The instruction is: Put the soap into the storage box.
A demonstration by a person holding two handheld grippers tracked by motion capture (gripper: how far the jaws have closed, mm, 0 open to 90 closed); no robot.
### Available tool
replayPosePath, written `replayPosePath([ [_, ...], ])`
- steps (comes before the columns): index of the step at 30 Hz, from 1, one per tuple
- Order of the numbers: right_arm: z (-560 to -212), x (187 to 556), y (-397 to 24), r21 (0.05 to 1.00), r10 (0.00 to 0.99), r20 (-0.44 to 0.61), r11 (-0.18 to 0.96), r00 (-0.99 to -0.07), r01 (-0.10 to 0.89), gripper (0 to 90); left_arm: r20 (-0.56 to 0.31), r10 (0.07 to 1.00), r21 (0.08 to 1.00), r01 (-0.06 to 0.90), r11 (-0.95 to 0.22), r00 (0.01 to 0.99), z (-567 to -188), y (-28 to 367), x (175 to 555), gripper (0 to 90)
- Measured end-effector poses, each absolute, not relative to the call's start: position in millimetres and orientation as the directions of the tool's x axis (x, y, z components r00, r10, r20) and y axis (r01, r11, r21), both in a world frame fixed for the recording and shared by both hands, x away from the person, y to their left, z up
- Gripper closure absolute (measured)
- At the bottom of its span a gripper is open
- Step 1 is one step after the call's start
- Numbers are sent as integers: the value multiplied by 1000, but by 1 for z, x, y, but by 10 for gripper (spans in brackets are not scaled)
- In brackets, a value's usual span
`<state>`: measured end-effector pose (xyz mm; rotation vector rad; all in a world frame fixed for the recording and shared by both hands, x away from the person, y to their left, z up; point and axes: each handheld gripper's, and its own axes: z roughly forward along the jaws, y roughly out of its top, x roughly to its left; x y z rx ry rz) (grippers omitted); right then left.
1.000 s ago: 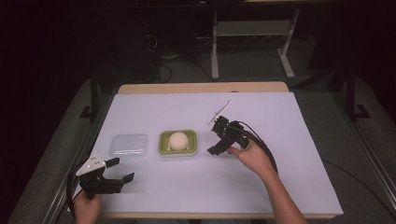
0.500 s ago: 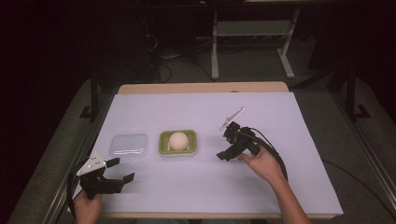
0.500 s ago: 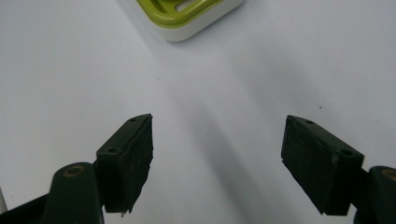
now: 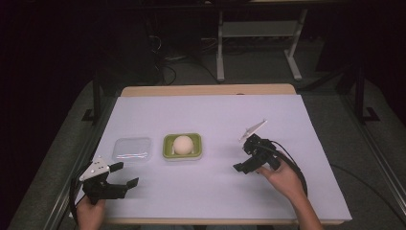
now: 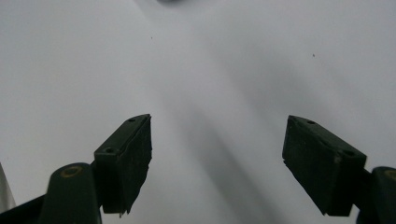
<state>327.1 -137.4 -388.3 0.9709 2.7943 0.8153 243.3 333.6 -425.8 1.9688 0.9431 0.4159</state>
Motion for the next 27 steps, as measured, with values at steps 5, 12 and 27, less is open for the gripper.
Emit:
replayPosePath([
  [5, -391, 319, -148, 512, 604, 102, 650, -791, 562, 221, -74, 753, 833, 455, -314, 654, -426, 332, 243, 129],
  [12, -396, 303, -162, 523, 613, 109, 634, -783, 570, 211, -72, 752, 832, 455, -317, 655, -426, 333, 243, 128],
  [27, -414, 264, -186, 554, 640, 102, 599, -761, 578, 179, -70, 750, 832, 453, -320, 658, -427, 332, 243, 129],
])
